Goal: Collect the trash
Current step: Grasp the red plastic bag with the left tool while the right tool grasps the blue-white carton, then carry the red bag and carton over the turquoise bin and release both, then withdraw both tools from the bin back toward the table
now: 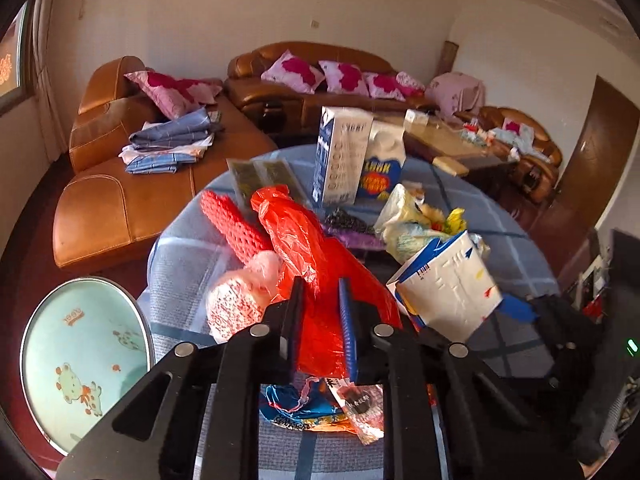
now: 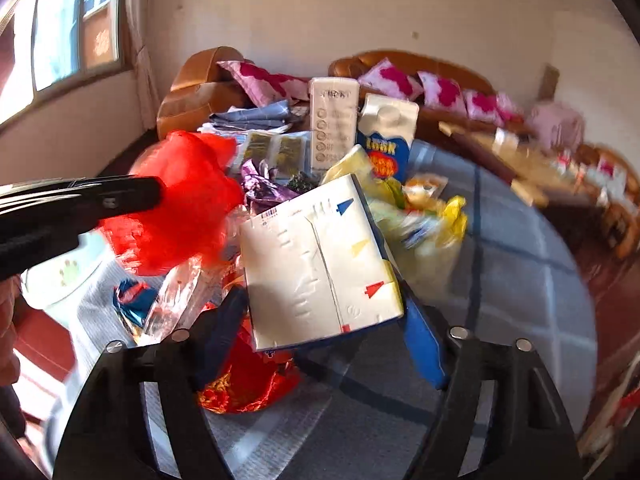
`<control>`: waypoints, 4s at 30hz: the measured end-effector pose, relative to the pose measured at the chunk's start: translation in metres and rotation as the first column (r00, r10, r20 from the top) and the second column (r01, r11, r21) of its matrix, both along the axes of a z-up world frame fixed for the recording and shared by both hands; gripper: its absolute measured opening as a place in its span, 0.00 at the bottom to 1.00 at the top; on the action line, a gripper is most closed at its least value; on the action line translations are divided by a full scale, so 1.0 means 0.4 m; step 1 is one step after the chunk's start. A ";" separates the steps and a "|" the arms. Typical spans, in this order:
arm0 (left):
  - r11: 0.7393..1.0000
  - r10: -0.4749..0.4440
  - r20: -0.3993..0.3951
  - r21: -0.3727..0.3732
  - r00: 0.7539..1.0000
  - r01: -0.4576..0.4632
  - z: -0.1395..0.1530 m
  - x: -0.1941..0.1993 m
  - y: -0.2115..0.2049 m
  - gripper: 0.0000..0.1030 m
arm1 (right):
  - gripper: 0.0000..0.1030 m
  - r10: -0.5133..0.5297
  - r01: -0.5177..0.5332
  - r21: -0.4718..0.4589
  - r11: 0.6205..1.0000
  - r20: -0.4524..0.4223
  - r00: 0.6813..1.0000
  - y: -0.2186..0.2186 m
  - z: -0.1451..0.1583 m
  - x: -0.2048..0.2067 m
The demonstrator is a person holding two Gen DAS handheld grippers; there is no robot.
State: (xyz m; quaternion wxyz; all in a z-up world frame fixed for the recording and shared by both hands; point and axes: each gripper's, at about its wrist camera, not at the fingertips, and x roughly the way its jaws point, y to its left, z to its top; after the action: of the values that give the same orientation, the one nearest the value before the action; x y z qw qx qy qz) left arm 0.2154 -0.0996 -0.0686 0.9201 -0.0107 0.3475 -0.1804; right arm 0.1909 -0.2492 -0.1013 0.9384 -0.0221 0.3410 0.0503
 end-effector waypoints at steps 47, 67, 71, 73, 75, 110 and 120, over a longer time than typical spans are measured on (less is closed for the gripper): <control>0.977 0.214 0.121 -0.002 0.969 -0.215 0.098 -0.309 0.365 0.16 | 0.70 0.001 -0.036 0.171 0.985 0.199 0.980 0.246 0.189 -0.252; 0.943 0.331 0.075 0.003 0.940 -0.333 0.039 -0.283 0.546 0.16 | 0.70 0.148 -0.177 0.134 0.975 0.199 0.969 0.483 0.195 -0.163; 0.938 0.345 0.045 0.010 0.938 -0.346 0.007 -0.251 0.566 0.16 | 0.70 0.182 -0.207 0.141 0.968 0.171 0.968 0.525 0.173 -0.114; 0.937 0.348 0.021 0.012 0.937 -0.348 -0.014 -0.230 0.575 0.16 | 0.70 0.195 -0.217 0.146 0.965 0.152 0.969 0.542 0.161 -0.087; 0.939 0.345 -0.010 0.007 0.939 -0.345 -0.038 -0.211 0.584 0.16 | 0.70 0.212 -0.230 0.151 0.961 0.127 0.969 0.558 0.146 -0.060; 0.881 0.472 -0.100 0.023 0.876 -0.472 -0.120 -0.159 0.648 0.83 | 0.87 0.279 -0.280 0.206 0.938 0.036 0.960 0.604 0.095 0.060; 0.894 0.448 -0.035 0.033 0.893 -0.447 -0.066 -0.195 0.577 0.89 | 0.90 0.168 -0.175 0.187 0.967 0.049 0.984 0.501 0.115 0.012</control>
State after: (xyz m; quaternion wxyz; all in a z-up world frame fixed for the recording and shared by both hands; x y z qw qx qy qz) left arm 0.1374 0.1312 -0.0952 0.9295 -0.0831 0.3570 0.0403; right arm 0.1958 -0.0487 -0.0555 0.9339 0.0377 0.3159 0.1634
